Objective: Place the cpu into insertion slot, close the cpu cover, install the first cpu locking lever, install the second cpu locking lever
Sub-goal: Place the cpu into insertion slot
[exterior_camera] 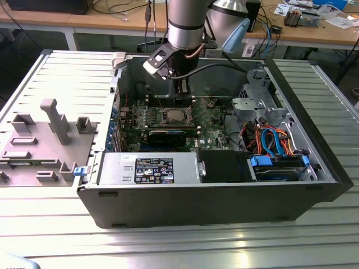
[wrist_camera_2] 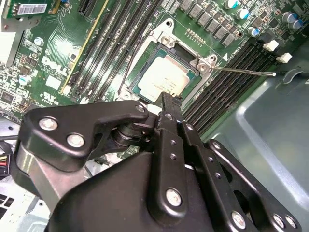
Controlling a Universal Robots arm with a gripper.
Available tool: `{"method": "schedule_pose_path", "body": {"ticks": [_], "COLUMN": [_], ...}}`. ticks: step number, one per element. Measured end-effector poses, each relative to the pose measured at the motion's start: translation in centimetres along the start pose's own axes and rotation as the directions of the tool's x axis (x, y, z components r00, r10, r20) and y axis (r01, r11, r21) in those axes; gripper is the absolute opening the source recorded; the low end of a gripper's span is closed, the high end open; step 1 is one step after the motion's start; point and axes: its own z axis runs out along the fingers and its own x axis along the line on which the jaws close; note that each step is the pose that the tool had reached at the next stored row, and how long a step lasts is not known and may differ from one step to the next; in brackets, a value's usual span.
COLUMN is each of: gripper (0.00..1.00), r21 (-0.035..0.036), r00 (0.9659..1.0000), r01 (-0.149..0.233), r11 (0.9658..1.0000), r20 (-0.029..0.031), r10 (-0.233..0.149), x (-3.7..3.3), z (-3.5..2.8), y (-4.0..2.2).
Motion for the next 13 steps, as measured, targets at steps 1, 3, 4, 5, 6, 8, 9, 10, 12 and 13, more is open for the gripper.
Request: {"method": "schedule_pose_path", "body": {"ticks": [1,3,4,5,6,8,9,10,12,13], "gripper": [0.11,0.11,0.11,0.11,0.11,0.11,0.11,0.11,0.11,0.11], "r21": [0.0,0.0,0.0,0.0,-0.0001,0.0,0.0,0.0,0.0,0.0], "r00": [1.0,1.0,1.0,1.0,1.0,1.0,1.0,1.0,1.0,1.0], "r01": [0.0,0.0,0.0,0.0,0.0,0.0,0.0,0.0,0.0,0.0], "r11": [1.0,1.0,1.0,1.0,1.0,1.0,1.0,1.0,1.0,1.0], "r20": [0.0,0.0001,0.0,0.0,-0.0001,0.0,0.0,-0.0001,0.0,0.0001], "r10": [0.0,0.0,0.0,0.0,0.0,0.0,0.0,0.0,0.0,0.0], "x": [0.0,-0.02,-0.02,-0.02,-0.02,-0.02,-0.02,-0.01,-0.01,-0.01], "z": [-0.07,-0.21,-0.32,-0.47,-0.61,-0.93,-1.22,-1.68,-1.99,-2.16], "y": [0.0,0.0,-0.01,0.0,-0.01,-0.01,-0.01,-0.01,-0.02,-0.02]}}
